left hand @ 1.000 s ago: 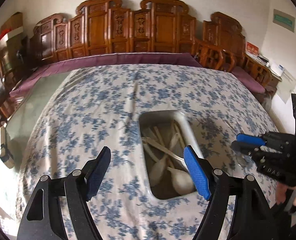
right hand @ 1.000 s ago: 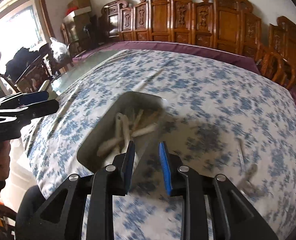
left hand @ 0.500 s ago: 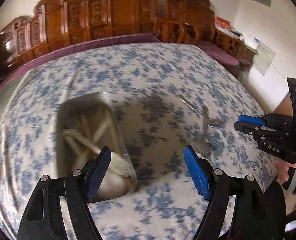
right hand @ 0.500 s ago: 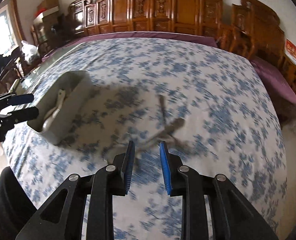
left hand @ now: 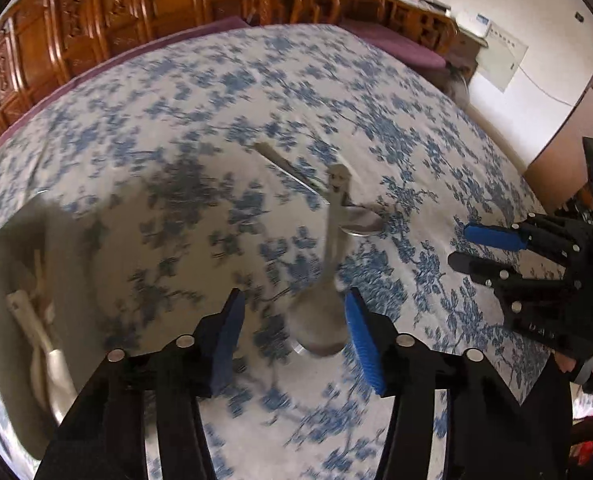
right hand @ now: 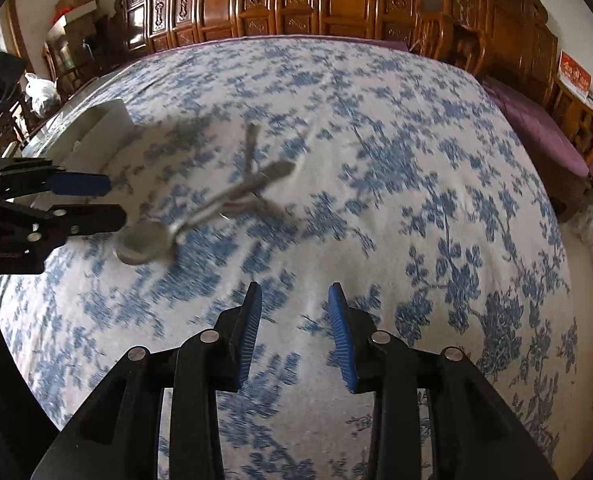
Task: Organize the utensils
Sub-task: 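Reach the left gripper to a steel spoon and grasp it, then grasp a steel knife with the right gripper while the left lifts the spoon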
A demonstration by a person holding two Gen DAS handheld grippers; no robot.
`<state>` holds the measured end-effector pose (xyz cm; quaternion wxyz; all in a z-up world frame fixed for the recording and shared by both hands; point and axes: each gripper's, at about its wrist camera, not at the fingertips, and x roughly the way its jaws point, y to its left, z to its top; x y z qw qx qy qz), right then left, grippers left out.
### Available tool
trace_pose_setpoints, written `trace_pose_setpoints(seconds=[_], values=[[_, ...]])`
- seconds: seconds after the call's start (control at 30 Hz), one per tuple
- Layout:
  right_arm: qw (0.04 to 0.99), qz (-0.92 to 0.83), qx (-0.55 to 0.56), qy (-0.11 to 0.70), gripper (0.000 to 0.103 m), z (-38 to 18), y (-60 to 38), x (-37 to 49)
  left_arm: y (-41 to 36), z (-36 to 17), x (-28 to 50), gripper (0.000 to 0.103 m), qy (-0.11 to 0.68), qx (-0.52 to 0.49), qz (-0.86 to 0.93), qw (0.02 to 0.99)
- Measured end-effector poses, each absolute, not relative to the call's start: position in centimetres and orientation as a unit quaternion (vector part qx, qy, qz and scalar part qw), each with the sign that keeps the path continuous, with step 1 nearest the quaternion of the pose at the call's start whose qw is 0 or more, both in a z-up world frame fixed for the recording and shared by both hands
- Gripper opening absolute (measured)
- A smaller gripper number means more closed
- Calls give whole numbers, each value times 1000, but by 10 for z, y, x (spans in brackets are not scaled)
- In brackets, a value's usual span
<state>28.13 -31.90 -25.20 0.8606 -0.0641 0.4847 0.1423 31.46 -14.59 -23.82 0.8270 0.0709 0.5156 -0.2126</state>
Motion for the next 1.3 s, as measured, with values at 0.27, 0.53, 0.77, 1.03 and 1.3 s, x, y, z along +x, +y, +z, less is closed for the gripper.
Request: trace_pose_setpoints(seconds=[0.27,0.53,0.77,1.03,1.3], values=[[858,141,-63,490,37,-262,-326,285,-177,-259,334,30,542,99,-216,806],[858,148,-52,490,37,-263,-326,285,-190,-263,338,24,542,132,-203,805],[857,151,-54,490,37,-263,-322,283,-184,-263,342,5,540,142,-206,803],[858,152,-50,489,37,-261,-319,287,-160,-255,337,5,530,111,-197,817],[863,165,-49,475,37,-246,-296,317,-140,-234,334,5,512,76,-193,833]])
